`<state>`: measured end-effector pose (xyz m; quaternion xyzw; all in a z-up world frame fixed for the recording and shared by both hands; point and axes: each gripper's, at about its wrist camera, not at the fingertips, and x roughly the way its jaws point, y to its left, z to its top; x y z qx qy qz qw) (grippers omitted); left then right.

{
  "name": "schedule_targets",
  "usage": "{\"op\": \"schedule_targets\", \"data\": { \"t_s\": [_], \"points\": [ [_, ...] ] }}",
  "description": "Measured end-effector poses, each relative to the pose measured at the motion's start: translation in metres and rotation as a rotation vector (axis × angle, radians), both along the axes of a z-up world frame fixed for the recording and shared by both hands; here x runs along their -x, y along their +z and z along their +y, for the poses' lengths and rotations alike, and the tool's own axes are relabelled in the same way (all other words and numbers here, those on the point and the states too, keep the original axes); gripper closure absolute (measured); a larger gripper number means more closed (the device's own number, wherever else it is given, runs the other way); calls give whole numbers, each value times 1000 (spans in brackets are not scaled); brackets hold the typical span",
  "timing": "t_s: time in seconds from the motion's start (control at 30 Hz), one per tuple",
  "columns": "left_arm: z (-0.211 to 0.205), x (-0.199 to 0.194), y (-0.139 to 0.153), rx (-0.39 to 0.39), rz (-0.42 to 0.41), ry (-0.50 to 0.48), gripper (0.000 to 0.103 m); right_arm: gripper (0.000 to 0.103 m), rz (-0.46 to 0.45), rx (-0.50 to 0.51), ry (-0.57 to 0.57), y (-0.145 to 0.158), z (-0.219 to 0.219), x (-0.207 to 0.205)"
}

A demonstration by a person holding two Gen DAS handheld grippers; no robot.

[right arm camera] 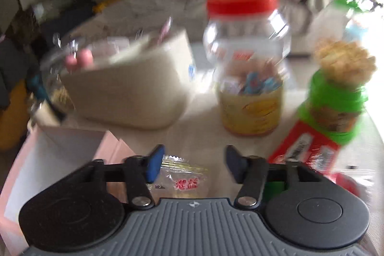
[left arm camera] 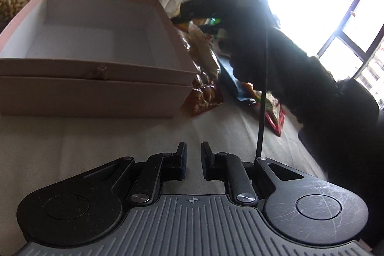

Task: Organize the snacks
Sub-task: 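Grasp the yellow bread packet with the right tool while the left grasps the egg pouch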

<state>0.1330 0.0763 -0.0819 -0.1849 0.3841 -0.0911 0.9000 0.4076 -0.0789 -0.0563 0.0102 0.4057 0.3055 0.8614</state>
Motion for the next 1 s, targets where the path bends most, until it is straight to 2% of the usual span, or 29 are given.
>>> {"op": "schedule_targets", "data": {
  "t_s": [0.07, 0.13, 0.2, 0.4, 0.5, 0.63, 0.7, 0.77, 0.8, 0.9, 1.0],
  "points": [
    [4, 2, 2, 20, -14, 8, 88, 68, 42, 19, 44, -5, 2, 2],
    [8, 1, 5, 39, -30, 16, 88, 69, 18, 55, 92, -4, -2, 24],
    [11, 0, 6, 58, -41, 21, 88, 69, 36, 61, 125, -2, -11, 43],
    [11, -2, 6, 128, -54, -6, 87, 69, 116, 14, 224, -1, -48, 102],
    [7, 2, 9, 143, -54, -58, 86, 69, 125, -14, 214, -4, -68, 124],
    [5, 6, 13, 122, -58, -106, 86, 69, 173, -87, 197, -3, -97, 144],
    [5, 11, 20, 94, -73, -97, 85, 66, 130, -109, 190, 2, -111, 161],
    [4, 12, 27, 70, -88, -71, 83, 45, 79, -140, 173, 8, -126, 175],
    [5, 11, 30, 65, -95, -58, 83, 28, 45, -152, 154, 14, -137, 181],
    [3, 6, 39, 38, -113, -16, 83, 25, -84, -126, 63, 29, -171, 198],
    [0, 8, 47, 43, -134, -26, 83, 24, -213, 33, -103, 29, -197, 195]
  ]
}}
